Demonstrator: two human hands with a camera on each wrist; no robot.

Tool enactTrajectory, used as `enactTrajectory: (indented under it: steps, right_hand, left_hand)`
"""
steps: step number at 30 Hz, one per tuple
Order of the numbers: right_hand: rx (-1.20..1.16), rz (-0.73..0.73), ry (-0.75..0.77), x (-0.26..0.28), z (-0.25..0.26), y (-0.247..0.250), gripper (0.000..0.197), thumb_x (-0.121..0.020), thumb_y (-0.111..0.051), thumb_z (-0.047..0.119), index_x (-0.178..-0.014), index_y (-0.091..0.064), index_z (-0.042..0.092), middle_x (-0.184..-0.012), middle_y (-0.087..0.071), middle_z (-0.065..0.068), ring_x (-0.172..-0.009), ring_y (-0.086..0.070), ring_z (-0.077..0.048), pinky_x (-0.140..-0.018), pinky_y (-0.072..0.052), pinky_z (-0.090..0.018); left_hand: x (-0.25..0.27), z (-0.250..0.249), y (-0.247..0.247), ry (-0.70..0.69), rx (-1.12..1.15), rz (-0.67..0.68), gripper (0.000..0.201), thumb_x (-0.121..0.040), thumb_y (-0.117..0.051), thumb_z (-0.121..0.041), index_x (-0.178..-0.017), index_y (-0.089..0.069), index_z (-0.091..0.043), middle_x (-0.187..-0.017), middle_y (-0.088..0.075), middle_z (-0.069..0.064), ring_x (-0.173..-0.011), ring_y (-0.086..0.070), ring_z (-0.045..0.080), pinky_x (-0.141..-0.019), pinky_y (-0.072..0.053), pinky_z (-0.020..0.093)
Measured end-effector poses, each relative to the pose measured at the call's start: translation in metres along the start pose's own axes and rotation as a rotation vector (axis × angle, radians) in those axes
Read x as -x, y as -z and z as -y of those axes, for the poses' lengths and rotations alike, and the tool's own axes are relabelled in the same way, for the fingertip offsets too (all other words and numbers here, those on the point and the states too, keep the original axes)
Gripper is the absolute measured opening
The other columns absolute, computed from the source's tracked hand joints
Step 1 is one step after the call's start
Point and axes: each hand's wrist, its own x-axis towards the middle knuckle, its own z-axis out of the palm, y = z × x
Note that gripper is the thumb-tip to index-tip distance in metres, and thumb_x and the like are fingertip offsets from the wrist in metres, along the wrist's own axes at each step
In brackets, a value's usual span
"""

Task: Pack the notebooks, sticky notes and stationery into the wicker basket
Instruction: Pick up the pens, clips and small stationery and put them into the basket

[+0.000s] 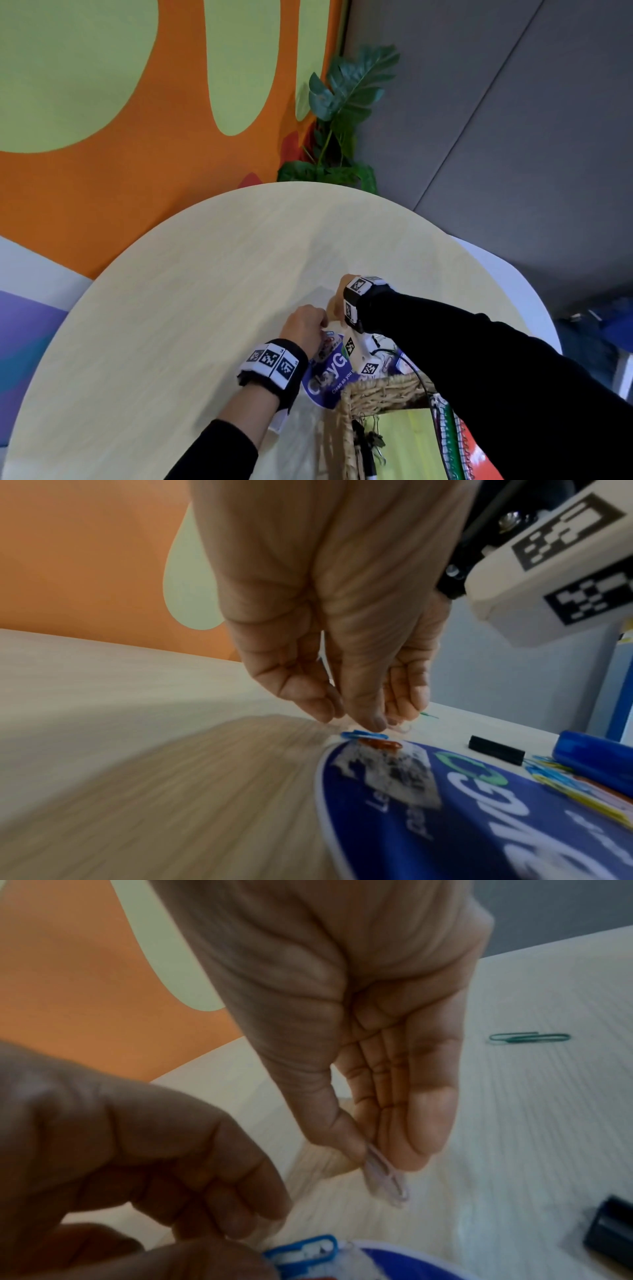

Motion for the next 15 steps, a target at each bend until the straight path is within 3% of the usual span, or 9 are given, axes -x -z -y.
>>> enactTrajectory:
  steps: [2,4,6,8,10,12,15]
  right_hand:
    - [0.149,0.034,-0.006,0.007,-0.005,0.004,0.031,-0.080,-0.071,0.020,-0.108,-0.069,0.008,-0.102,-0.066,-0.014,-0.102,-0.065,-0.029,-0.090,-0.054,-0.044]
    - [0.175,0.034,-0.014,-0.006,-0.009,0.010,0.020,-0.071,-0.076,0.025,-0.088,-0.071,0.015,-0.082,-0.063,-0.007,-0.081,-0.064,-0.025,-0.078,-0.055,-0.043]
    - [0.127,0.010,0.005,-0.037,-0.022,0.014,0.025,-0.057,-0.083,0.030,-0.068,-0.065,0.017,-0.080,-0.070,-0.003,-0.070,-0.062,-0.021,-0.071,-0.055,-0.039]
    - [-0.011,-0.049,0.045,-0.027,-0.030,0.027,0.020,-0.063,-0.080,0.024,-0.058,-0.065,0.012,-0.078,-0.075,-0.007,-0.064,-0.066,-0.023,-0.074,-0.061,-0.041]
    - [-0.201,-0.125,0.113,0.024,-0.029,0.049,0.018,-0.076,-0.070,0.013,-0.063,-0.071,0.001,-0.068,-0.073,-0.013,-0.057,-0.066,-0.021,-0.072,-0.062,-0.035]
    - [-0.368,-0.196,0.154,0.065,-0.042,0.063,0.017,-0.078,-0.068,0.006,-0.074,-0.073,-0.009,-0.068,-0.072,-0.019,-0.052,-0.065,-0.020,-0.067,-0.063,-0.034]
    - [-0.432,-0.275,0.195,0.106,-0.069,0.055,0.011,-0.077,-0.067,0.002,-0.075,-0.072,-0.008,-0.065,-0.071,-0.018,-0.047,-0.064,-0.016,-0.059,-0.061,-0.027]
  left_hand:
    - [-0.003,-0.004,0.001,-0.001,-0.051,0.032,0.023,-0.088,-0.055,-0.011,-0.107,-0.066,-0.005,-0.111,-0.065,0.013,-0.102,-0.063,0.029,-0.085,-0.048,0.032]
    - [-0.007,-0.008,0.001,-0.017,-0.129,0.087,0.023,-0.089,-0.057,-0.014,-0.106,-0.067,-0.002,-0.111,-0.067,0.014,-0.102,-0.064,0.030,-0.085,-0.049,0.033]
    - [-0.009,-0.012,-0.001,-0.016,-0.217,0.137,0.027,-0.090,-0.057,-0.012,-0.113,-0.064,-0.001,-0.115,-0.066,0.016,-0.106,-0.063,0.031,-0.089,-0.049,0.034]
    - [-0.011,-0.015,-0.003,-0.019,-0.281,0.149,0.032,-0.091,-0.056,-0.009,-0.120,-0.058,0.002,-0.122,-0.061,0.018,-0.112,-0.060,0.033,-0.093,-0.047,0.035]
    - [-0.010,-0.018,-0.003,-0.026,-0.300,0.157,0.030,-0.092,-0.054,-0.010,-0.118,-0.057,0.004,-0.124,-0.059,0.019,-0.115,-0.058,0.033,-0.096,-0.046,0.035]
    - [-0.009,-0.020,-0.002,-0.032,-0.290,0.176,0.027,-0.093,-0.053,-0.009,-0.114,-0.060,0.006,-0.121,-0.063,0.019,-0.113,-0.061,0.032,-0.094,-0.047,0.035]
    - [-0.005,-0.022,0.002,-0.007,-0.250,0.169,0.028,-0.093,-0.053,-0.012,-0.113,-0.058,0.006,-0.120,-0.063,0.021,-0.110,-0.061,0.035,-0.091,-0.049,0.037]
